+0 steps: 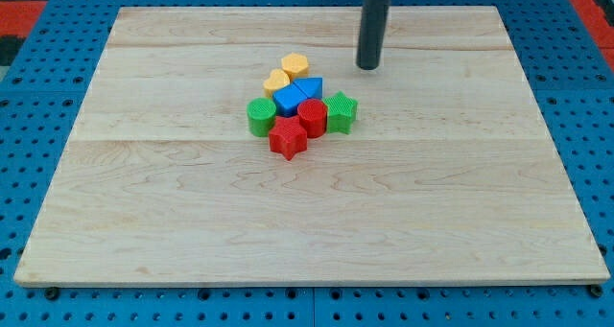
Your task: Move the green star towards the bottom center of the board
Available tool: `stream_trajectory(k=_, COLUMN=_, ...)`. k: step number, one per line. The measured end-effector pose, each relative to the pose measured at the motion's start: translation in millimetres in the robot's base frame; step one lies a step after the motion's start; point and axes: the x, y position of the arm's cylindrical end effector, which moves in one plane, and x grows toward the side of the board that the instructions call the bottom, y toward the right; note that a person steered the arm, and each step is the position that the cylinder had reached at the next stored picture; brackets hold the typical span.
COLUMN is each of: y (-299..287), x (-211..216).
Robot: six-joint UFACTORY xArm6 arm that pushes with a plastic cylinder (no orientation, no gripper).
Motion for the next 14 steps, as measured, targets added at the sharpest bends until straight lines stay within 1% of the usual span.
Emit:
stream_trajectory(k=1, y=-21.5, x=0.9)
stream_trajectory(k=2, y=-21.5, x=6.0)
stream_trajectory(k=3, y=1.0, x=12.0)
stream_trajectory(k=4, y=-24.9, x=51.5)
stream_trajectory(k=6, y=-37.3, x=81.9)
stream_trajectory(k=7, y=-28.5, x=110.5)
stream_trajectory(k=8, y=14.3, x=149.4)
stream_trajectory(k=9, y=47.8, x=175.5)
stream_trajectory(k=10, y=5.5, x=154.5)
stream_trajectory(k=11, y=0.4, x=134.4)
stream_trajectory(k=12, y=-26.2, x=154.9)
stream_trajectory(k=13, y=-16.4, x=166.4)
stream_trajectory(k=14, y=20.4, x=195.2)
